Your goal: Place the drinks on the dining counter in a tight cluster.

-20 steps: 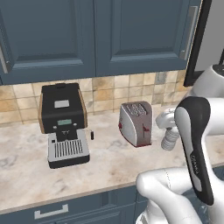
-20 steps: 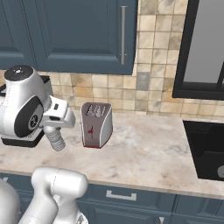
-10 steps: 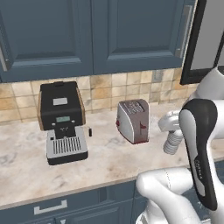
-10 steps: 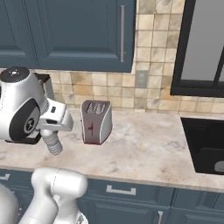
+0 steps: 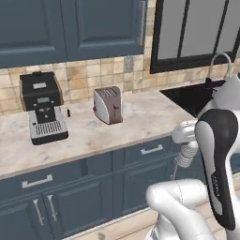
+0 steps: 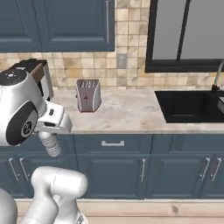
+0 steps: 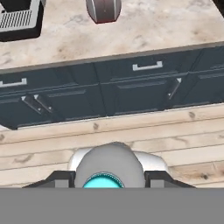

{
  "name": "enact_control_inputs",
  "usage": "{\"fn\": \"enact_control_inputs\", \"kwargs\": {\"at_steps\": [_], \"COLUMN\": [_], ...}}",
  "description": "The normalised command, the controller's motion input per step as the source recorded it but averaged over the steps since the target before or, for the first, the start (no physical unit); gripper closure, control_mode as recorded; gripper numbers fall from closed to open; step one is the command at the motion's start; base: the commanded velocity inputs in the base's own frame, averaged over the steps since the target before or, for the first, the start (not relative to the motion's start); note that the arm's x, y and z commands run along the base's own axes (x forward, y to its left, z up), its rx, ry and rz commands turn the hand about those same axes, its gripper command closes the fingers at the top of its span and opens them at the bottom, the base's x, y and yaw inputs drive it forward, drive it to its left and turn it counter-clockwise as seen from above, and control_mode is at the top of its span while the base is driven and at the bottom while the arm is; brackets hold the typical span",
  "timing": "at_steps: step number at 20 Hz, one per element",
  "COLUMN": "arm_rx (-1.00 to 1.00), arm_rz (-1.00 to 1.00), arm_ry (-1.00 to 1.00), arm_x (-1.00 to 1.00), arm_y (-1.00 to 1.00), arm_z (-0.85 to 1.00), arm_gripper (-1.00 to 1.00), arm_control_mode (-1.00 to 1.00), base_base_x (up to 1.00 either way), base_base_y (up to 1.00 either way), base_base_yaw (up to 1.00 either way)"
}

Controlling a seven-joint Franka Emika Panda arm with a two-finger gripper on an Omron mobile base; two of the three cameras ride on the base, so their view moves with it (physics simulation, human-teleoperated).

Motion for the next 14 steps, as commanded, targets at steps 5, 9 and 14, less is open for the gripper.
{"fn": "enact_control_inputs", "kwargs": {"at_steps": [5,9,14], "arm_rx": [0.0,0.0,0.0], "arm_rz": [0.0,0.0,0.0], "arm_ry": [0.0,0.0,0.0], "arm_x": [0.0,0.0,0.0], "arm_y": [0.0,0.0,0.0], "arm_z": [0.0,0.0,0.0], "arm_gripper": [1.0,1.0,1.0], "arm_control_mode": [1.0,1.0,1.0], "base_base_x": [-0.38,0.41,0.47], "base_base_y": [-0.64,-0.24,0.0], "base_base_yaw": [-0.59,-0.74,-0.77]}}
